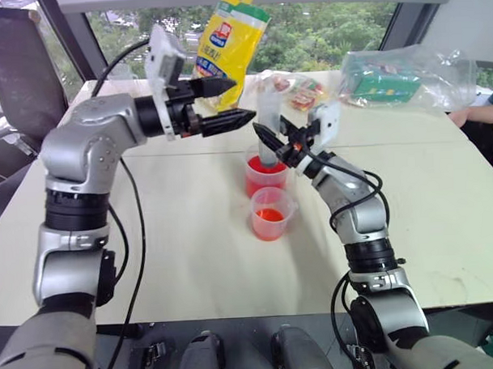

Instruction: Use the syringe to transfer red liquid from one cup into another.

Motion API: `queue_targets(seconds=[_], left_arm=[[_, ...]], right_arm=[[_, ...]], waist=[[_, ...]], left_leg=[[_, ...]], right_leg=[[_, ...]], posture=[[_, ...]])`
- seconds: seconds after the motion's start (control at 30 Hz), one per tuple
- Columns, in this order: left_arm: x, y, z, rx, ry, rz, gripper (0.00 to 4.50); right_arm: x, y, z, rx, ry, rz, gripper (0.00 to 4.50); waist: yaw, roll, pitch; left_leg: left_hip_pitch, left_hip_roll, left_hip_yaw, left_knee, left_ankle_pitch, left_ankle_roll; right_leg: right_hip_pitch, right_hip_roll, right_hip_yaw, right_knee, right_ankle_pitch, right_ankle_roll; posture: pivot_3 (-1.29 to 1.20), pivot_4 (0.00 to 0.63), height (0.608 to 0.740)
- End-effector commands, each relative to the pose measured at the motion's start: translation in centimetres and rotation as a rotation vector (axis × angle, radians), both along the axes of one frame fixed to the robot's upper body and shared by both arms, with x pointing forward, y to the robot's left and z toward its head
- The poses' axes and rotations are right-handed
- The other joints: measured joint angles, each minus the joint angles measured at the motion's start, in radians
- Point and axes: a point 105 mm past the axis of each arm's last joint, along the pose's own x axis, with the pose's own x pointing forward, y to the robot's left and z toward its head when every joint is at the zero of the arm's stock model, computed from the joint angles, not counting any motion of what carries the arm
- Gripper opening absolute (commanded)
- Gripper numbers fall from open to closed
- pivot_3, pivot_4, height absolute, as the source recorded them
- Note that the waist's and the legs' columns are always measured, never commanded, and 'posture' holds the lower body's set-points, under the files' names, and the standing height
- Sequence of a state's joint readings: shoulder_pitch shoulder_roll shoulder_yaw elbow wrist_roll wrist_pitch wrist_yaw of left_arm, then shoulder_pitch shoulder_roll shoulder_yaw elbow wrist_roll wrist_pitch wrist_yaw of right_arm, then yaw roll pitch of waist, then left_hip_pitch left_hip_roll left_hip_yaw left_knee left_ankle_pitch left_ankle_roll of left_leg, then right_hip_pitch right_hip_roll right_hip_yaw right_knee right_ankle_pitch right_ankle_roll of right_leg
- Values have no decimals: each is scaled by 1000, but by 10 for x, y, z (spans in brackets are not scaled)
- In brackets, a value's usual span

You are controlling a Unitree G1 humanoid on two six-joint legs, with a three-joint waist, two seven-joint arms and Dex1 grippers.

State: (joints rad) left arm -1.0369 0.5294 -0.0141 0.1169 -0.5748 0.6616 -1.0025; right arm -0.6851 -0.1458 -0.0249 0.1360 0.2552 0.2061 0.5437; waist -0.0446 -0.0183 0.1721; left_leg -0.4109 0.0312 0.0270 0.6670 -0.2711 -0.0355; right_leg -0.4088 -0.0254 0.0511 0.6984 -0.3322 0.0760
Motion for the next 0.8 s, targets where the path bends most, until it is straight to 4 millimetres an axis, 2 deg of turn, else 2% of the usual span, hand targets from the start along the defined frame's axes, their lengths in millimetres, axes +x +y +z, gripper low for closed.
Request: queue_targets(seconds=[0.03,0.43,0.53,0.73,0.77,0.8], left_arm=[[0,-9,6,19,-51,-12,4408],[7,-27,0,7,-11,-72,4408],[7,-33,-3,8,3,-95,3651],[9,-38,-6,-3,17,-105,676],[10,-38,-6,-7,18,-102,282],[10,-38,-4,-12,17,-100,76]], right_arm=[[-4,1,9,0,-55,2,1408],[-10,7,8,-18,-63,27,1408],[-11,7,7,-24,-61,26,1408],[-12,7,6,-29,-59,28,1408],[-13,7,6,-30,-59,28,1408],[-13,7,6,-32,-58,29,1408]], waist=[[0,0,0],[0,0,0],[0,0,0],[0,0,0],[1,0,0],[1,0,0]], left_leg=[[0,0,0,0,0,0],[0,0,0,0,0,0],[0,0,0,0,0,0],[0,0,0,0,0,0],[0,0,0,0,0,0],[0,0,0,0,0,0]], right_leg=[[0,0,0,0,0,0],[0,0,0,0,0,0],[0,0,0,0,0,0],[0,0,0,0,0,0],[0,0,0,0,0,0],[0,0,0,0,0,0]], posture=[[0,150,740],[0,150,740],[0,150,740],[0,150,740],[0,150,740],[0,150,740]])
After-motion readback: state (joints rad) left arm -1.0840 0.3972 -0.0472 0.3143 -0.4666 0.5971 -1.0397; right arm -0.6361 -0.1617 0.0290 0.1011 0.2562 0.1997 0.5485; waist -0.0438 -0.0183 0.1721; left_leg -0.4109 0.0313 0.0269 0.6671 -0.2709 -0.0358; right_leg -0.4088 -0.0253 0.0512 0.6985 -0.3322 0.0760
